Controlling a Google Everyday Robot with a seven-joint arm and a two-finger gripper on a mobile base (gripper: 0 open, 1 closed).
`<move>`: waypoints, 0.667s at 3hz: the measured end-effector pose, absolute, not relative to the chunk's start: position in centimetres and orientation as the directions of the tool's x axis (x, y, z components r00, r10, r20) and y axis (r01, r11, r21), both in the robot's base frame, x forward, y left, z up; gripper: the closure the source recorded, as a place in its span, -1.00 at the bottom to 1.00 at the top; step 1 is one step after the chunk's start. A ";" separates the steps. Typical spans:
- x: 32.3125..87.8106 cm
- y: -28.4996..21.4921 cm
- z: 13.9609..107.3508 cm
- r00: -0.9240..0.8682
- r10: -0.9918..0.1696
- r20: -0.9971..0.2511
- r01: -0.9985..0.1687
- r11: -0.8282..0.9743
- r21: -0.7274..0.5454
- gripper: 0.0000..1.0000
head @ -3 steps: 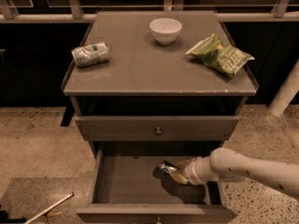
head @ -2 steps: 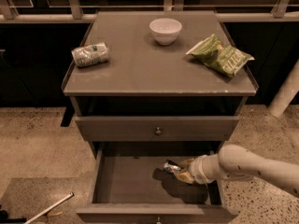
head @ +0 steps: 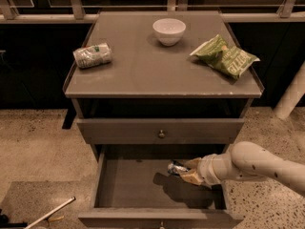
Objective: Pick redbull can from middle drawer and place on counter
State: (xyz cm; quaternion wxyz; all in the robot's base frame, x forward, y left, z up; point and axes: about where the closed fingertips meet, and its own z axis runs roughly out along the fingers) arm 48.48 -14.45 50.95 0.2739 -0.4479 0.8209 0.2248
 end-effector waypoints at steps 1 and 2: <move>47.5 -13.0 53.9 -0.413 -0.619 -0.668 -0.881 0.457 0.122 1.00; 44.8 -11.7 59.5 -0.361 -0.629 -0.688 -0.897 0.436 0.072 1.00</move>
Offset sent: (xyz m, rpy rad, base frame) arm -0.0761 0.0354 0.1857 -0.0245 -0.1787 0.0966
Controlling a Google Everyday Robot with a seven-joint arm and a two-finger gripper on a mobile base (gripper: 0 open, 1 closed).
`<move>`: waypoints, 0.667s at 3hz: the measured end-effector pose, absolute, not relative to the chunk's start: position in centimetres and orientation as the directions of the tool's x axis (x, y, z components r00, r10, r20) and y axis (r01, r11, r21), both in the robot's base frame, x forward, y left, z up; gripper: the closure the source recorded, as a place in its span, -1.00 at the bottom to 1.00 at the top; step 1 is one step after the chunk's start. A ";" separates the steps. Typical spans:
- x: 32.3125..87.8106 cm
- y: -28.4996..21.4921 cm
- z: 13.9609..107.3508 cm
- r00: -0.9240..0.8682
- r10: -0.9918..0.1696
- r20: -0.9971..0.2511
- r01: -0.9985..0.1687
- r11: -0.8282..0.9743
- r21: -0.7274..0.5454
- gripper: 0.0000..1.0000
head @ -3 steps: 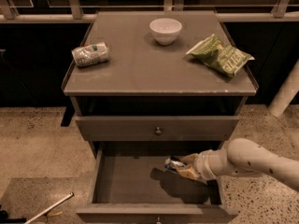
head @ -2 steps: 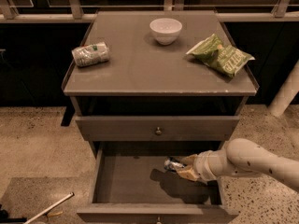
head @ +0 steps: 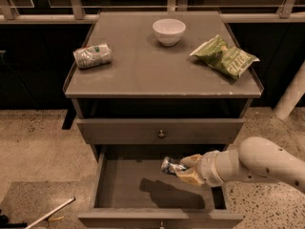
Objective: Pick redbull can from middle drawer and place on counter
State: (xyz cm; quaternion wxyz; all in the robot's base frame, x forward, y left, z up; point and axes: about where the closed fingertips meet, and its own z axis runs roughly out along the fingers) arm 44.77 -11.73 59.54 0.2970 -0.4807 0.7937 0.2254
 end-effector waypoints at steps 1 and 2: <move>42.4 -11.1 65.8 -0.322 -0.658 -0.681 -0.898 0.439 0.001 1.00; 41.4 -10.5 72.5 -0.258 -0.703 -0.663 -0.894 0.433 -0.112 1.00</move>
Offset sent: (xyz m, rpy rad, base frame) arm -0.0432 0.0162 0.1980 -0.1524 -0.2362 -0.0041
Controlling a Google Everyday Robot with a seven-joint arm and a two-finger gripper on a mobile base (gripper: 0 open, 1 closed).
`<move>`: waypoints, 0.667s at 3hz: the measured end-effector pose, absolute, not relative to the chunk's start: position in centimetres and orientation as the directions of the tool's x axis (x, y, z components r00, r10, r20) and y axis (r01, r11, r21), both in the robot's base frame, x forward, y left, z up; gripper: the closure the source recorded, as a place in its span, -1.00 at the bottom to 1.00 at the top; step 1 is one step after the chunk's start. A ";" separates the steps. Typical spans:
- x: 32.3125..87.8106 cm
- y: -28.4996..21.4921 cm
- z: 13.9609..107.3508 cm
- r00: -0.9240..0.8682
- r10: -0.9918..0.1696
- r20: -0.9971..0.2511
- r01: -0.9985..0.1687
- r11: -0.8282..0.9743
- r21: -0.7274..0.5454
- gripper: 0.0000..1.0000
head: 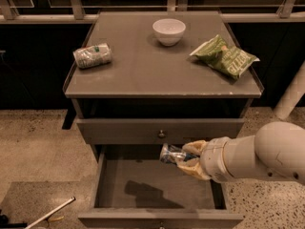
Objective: Pick redbull can from middle drawer and place on counter
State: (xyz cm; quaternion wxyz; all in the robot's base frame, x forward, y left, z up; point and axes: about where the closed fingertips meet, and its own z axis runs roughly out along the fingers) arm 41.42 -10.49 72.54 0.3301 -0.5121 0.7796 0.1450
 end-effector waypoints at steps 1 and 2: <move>41.4 -10.5 72.6 -0.257 -0.703 -0.663 -0.894 0.433 -0.112 1.00; 41.0 -10.0 75.1 -0.217 -0.720 -0.660 -0.890 0.424 -0.170 1.00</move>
Offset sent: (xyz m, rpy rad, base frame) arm -0.0087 0.0093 0.0625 -0.0501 -0.1295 0.0112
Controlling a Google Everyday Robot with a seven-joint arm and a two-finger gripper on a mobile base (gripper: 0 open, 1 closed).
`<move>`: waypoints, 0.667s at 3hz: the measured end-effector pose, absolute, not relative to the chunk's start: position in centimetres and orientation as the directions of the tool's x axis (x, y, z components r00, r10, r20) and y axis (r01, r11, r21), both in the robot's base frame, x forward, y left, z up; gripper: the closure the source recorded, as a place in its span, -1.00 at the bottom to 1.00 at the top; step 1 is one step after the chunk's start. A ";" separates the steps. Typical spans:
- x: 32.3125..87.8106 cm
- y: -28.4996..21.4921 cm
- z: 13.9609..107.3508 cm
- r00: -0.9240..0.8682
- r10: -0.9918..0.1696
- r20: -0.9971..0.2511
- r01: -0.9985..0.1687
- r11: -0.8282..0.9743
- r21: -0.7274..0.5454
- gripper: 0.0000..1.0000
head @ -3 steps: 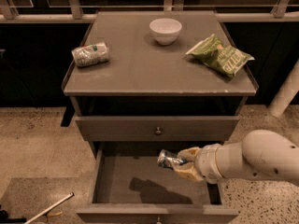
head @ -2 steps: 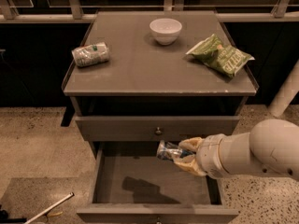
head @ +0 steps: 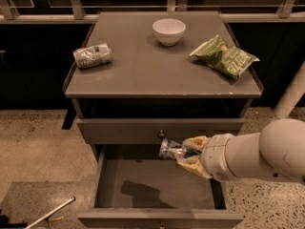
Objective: Pick redbull can from middle drawer and place on counter
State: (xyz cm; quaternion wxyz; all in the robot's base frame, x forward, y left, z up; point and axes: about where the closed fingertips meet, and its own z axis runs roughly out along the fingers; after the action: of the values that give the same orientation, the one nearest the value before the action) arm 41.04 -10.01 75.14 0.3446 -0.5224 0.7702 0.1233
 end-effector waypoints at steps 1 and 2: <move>40.7 -8.5 80.5 -0.127 -0.766 -0.631 -0.877 0.384 -0.290 1.00; 41.7 -6.6 85.3 -0.047 -0.803 -0.595 -0.867 0.329 -0.375 1.00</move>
Offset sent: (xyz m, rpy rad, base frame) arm 0.0219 0.0595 0.1593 -0.1725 -0.2697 0.1300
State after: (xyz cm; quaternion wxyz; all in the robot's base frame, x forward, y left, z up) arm 41.66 -6.64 85.30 0.3777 -0.5777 0.7224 0.0424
